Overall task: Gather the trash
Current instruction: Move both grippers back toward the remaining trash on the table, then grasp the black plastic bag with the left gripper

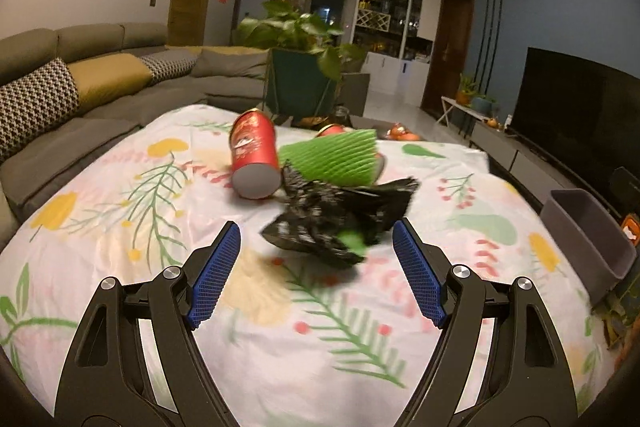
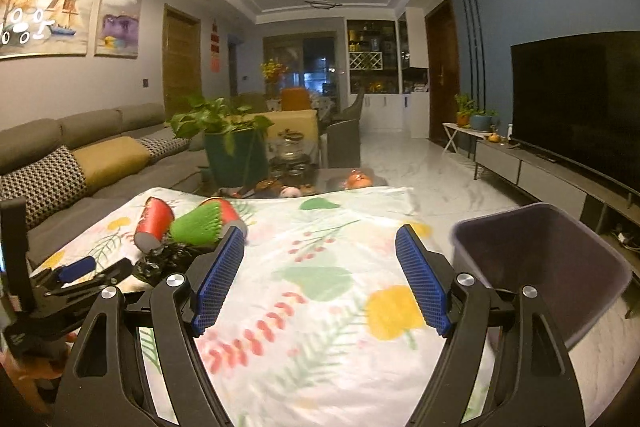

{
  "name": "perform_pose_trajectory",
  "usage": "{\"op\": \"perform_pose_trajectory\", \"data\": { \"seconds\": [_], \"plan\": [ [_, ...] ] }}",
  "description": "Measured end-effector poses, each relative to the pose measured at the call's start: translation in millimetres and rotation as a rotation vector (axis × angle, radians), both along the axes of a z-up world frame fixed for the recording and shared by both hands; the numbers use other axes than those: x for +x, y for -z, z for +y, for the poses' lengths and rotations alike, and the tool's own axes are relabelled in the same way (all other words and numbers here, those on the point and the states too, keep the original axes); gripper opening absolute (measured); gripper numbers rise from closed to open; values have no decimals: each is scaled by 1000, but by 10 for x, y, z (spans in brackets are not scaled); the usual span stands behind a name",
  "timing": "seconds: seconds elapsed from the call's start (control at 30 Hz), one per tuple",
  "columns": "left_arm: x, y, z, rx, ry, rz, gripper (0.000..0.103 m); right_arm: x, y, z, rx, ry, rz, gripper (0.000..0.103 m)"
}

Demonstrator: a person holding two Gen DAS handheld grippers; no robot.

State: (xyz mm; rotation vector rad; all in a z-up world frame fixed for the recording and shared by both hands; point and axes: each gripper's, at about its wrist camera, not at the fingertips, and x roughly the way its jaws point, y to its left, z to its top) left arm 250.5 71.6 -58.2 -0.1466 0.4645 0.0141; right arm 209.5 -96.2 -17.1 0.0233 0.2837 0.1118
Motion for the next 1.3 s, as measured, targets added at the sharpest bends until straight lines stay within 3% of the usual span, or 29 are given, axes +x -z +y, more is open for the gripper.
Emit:
{"op": "perform_pose_trajectory", "data": {
  "seconds": [0.33,0.4,0.5,0.57,0.63,0.77,0.9,1.13,1.2,1.3],
  "plan": [
    [551,131,118,-14,23,95,77,348,106,330,10,-26,18,76],
    [655,192,118,-28,52,141,72,426,131,387,12,-32,26,76],
    [770,307,131,-58,92,206,49,523,155,471,8,-44,36,76],
    [822,364,144,-78,114,233,24,552,173,512,1,-51,40,76],
    [834,392,153,-103,140,241,8,597,189,573,-12,-56,46,76],
    [704,340,176,-118,160,198,2,627,236,642,-24,-65,57,76],
    [347,131,245,-122,162,91,2,713,236,692,-17,-70,70,76],
    [-104,-240,638,-108,16,-67,2,905,327,1007,-27,-107,106,76],
    [-161,-286,775,-78,-51,-97,2,989,379,1128,-40,-119,124,76],
    [-170,-270,927,-109,-79,-94,2,1120,448,1242,-47,-123,149,76]
  ]
}}
